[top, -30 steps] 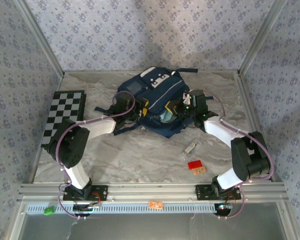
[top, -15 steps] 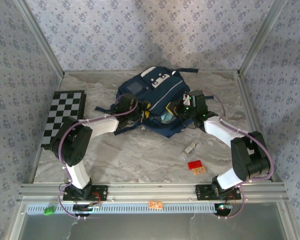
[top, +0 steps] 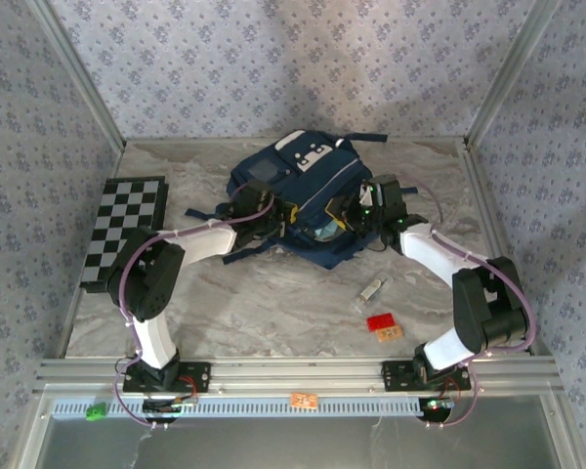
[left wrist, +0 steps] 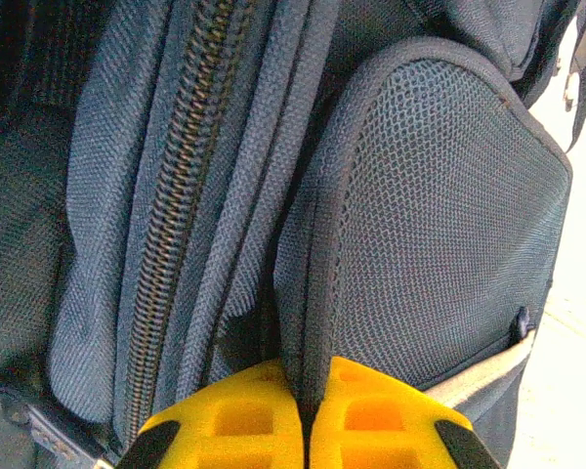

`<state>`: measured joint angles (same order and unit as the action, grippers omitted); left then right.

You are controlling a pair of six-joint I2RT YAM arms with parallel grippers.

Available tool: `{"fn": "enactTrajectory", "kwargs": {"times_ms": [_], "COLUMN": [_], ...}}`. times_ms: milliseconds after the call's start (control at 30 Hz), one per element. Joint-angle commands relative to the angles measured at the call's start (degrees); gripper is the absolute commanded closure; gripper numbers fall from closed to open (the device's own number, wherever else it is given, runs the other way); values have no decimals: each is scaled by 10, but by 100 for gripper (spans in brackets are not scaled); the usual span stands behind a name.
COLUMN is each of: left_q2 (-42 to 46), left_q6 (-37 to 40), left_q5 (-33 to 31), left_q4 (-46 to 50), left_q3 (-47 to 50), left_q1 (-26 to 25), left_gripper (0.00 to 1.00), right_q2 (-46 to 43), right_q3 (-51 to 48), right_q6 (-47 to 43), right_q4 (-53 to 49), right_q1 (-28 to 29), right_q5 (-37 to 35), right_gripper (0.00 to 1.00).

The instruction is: Pack books, pencil case, and school supplies into a backpack

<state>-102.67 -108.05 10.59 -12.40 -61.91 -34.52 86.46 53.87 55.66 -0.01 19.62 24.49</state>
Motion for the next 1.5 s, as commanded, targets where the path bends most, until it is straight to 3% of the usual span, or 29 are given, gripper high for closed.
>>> {"fn": "enactTrajectory", "kwargs": {"times_ms": [0,100,233,333,467,567,633,767,867,967,1133,1267,1467], "left_q2": [54,68,79,81,85,90,96,107,122,134,100,65,53], "left_q6": [11,16,22,16,4,-11,-13,-22,-14,10,-7,-8,-8], "left_q5": [-32,-23,-19,-12,-2,11,9,16,15,-5,-2,-6,-21], "left_q4": [46,70,94,101,100,89,88,84,106,160,147,165,174], "left_q3": [-58,-78,-91,-94,-98,-93,-89,-75,-66,-73,-96,-145,-154], "left_q1": [7,17,19,20,16,13,13,7,7,-4,-25,-45,-48], "left_gripper": [100,100,100,100,100,100,100,100,100,100,100,100,100], "right_q2": [-39,-91,-125,-110,-38,9,37,76,67,43,-19,-75,-80], "right_q3": [58,71,81,88,100,107,115,99,92,89,43,2,-42], "right_q6": [-112,-134,-132,-111,-123,-149,-157,-171,-167,-191,-238,-264,-216], "right_q4": [-170,-256,-341,-365,-246,-127,-101,-4,-15,-44,-81,-80,-46], "right_q1": [23,88,181,245,292,300,305,288,268,225,155,177,236], "right_q5": [-90,-198,-316,-362,-375,-366,-416,-438,-465,-414,-322,-313,-377], "right_gripper": [51,38,33,36,52,53,56,54,55,65,67,65,60]}}
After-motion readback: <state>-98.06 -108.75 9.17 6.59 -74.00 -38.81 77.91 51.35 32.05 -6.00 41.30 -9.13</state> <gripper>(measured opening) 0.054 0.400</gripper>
